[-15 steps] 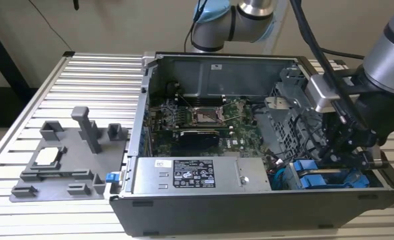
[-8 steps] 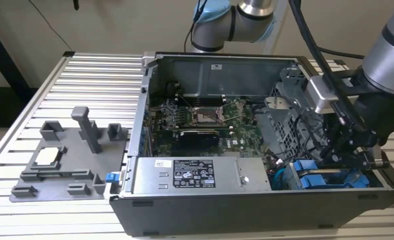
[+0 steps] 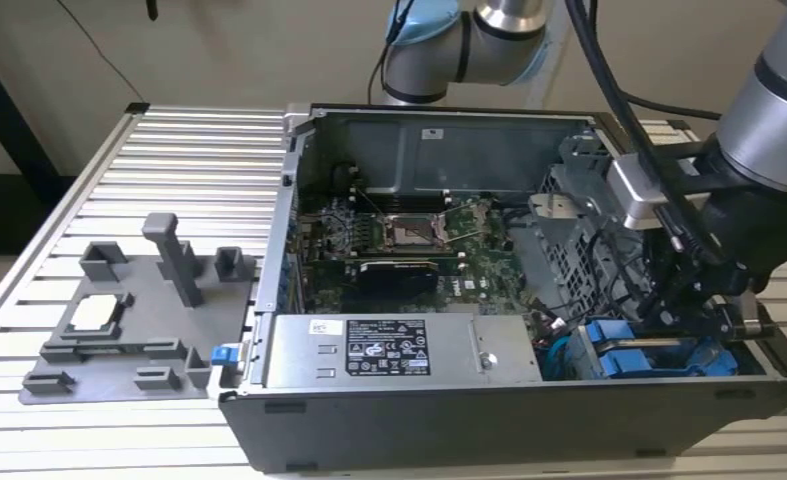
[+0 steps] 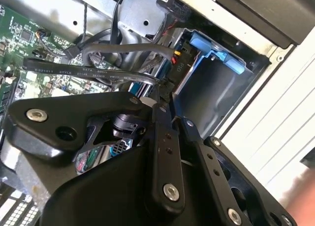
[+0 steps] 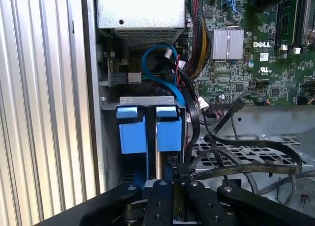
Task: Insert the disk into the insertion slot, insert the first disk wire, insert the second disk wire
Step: 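Insert the second disk wire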
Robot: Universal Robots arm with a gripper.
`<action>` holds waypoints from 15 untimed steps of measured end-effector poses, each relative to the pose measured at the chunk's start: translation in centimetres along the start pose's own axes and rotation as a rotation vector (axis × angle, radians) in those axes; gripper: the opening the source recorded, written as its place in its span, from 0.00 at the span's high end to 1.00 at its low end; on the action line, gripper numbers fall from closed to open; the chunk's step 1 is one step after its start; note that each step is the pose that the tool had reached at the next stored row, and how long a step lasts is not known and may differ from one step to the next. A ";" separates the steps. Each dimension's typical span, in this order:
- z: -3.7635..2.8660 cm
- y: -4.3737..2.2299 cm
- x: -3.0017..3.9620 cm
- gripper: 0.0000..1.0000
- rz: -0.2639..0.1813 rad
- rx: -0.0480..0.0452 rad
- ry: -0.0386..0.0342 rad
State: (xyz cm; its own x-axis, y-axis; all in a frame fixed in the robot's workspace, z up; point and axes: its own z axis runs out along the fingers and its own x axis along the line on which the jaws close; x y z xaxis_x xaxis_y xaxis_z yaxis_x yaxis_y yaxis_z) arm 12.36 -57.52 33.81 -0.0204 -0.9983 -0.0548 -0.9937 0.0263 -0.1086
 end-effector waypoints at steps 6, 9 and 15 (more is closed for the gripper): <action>0.01 0.08 0.00 0.84 0.004 0.0002 0.0008; -0.37 0.04 -0.01 0.84 0.008 0.0004 0.0008; -0.72 0.04 -0.05 0.84 0.017 0.0015 0.0029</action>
State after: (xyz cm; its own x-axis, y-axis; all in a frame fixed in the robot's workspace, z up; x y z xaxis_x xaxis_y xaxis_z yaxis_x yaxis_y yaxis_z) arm 12.25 -57.51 34.53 -0.0377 -0.9978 -0.0538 -0.9931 0.0434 -0.1091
